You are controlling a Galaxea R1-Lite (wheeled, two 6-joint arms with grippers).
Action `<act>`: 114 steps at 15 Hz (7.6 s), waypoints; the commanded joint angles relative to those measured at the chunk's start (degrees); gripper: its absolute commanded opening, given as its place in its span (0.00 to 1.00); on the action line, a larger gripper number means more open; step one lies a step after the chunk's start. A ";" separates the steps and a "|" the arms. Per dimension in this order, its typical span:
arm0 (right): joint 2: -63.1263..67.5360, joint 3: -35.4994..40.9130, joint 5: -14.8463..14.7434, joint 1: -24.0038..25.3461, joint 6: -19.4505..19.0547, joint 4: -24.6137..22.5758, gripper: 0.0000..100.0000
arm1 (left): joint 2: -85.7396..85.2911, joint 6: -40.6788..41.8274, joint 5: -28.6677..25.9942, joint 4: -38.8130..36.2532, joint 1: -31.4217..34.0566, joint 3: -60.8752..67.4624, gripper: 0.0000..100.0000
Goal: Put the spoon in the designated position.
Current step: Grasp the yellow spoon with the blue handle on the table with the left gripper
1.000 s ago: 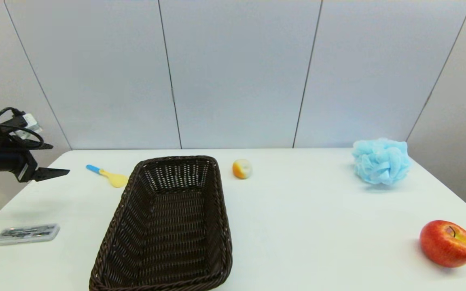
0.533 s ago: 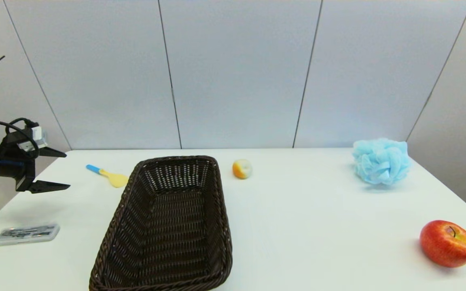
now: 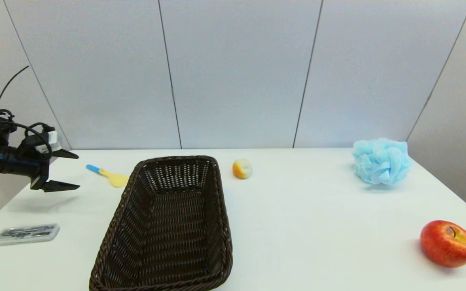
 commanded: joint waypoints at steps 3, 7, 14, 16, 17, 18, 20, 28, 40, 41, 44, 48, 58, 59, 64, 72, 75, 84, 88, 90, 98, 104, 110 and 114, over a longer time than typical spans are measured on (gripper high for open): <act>0.07 0.00 0.00 0.01 0.00 -0.01 1.00 | 3.72 -10.97 3.88 -7.54 -5.62 -3.04 1.00; 0.07 0.00 0.00 0.01 0.00 -0.01 1.00 | 5.57 -12.99 5.90 -7.89 -6.06 -4.10 1.00; 0.07 0.00 0.00 0.01 0.00 -0.01 1.00 | 6.01 -18.62 5.73 -6.66 -6.06 -3.75 1.00; 0.07 0.00 0.00 0.01 0.00 -0.01 1.00 | 6.18 -19.15 5.29 -4.37 -5.79 -3.92 1.00; 0.07 0.00 0.00 0.01 0.00 -0.01 1.00 | 6.27 -19.15 5.11 -3.41 -5.44 -3.92 1.00; 0.07 0.00 0.00 0.01 0.00 -0.01 1.00 | 6.36 -19.06 5.02 -2.61 -5.09 -3.92 1.00; 0.07 0.00 0.00 0.01 0.00 -0.01 1.00 | 6.80 -19.06 5.11 -0.86 -4.39 -3.75 1.00; 0.07 0.00 0.00 0.01 0.00 -0.01 1.00 | 8.65 -23.01 5.46 -3.58 -4.04 -6.38 1.00; 0.07 0.00 0.00 0.01 0.00 -0.01 1.00 | 9.70 -21.87 2.56 -5.25 -4.04 -6.12 1.00; 0.07 0.00 0.00 0.09 0.00 -0.01 1.00 | 9.70 -20.55 2.47 -5.43 -4.04 -6.12 1.00; 0.07 0.00 0.00 0.01 0.00 -0.01 1.00 | 10.23 -17.21 1.95 -5.60 -3.95 -6.30 1.00; 0.07 0.00 0.00 0.01 0.00 -0.01 1.00 | 11.19 -16.77 0.28 -5.08 -3.16 -6.30 1.00; 0.07 0.00 0.00 0.01 0.00 -0.01 1.00 | 11.28 -25.91 0.45 -4.72 -3.33 -6.38 1.00; 0.07 0.00 0.00 0.01 0.00 -0.01 1.00 | 11.28 -26.09 0.45 -4.72 -3.33 -6.38 1.00; 0.07 0.00 0.00 0.01 0.00 -0.01 1.00 | 11.11 -27.50 0.37 -4.90 -3.42 -6.47 1.00; 0.07 0.00 0.00 0.01 0.00 -0.01 1.00 | 11.19 -27.14 0.37 -4.72 -3.42 -6.47 1.00; 0.07 0.00 0.00 0.01 0.00 -0.01 1.00 | 11.19 -27.14 0.37 -4.72 -3.51 -6.47 1.00; 0.07 0.00 0.00 0.09 0.00 -0.01 1.00 | 11.19 -23.37 0.10 -4.64 -3.42 -6.38 1.00; 0.07 0.00 0.00 0.01 0.00 -0.01 1.00 | 6.10 -23.89 0.37 -0.59 -3.42 -6.30 1.00; 0.07 0.00 0.00 0.01 0.00 -0.01 1.00 | 2.93 -24.42 0.28 3.71 -3.33 -6.30 1.00; 0.07 0.00 0.00 0.01 0.00 -0.01 1.00 | -5.42 -36.29 1.77 3.36 -3.60 -6.12 1.00; 0.07 0.00 0.00 0.01 0.00 -0.01 1.00 | -9.81 -60.63 14.34 -10.79 -9.40 1.09 1.00; 0.07 0.00 0.00 0.01 0.00 -0.01 1.00 | -14.12 -91.74 44.84 -31.00 -18.27 16.12 1.00; 0.07 0.00 0.00 0.01 0.00 -0.01 1.00 | -15.00 -106.77 64.00 -31.09 -24.25 20.95 1.00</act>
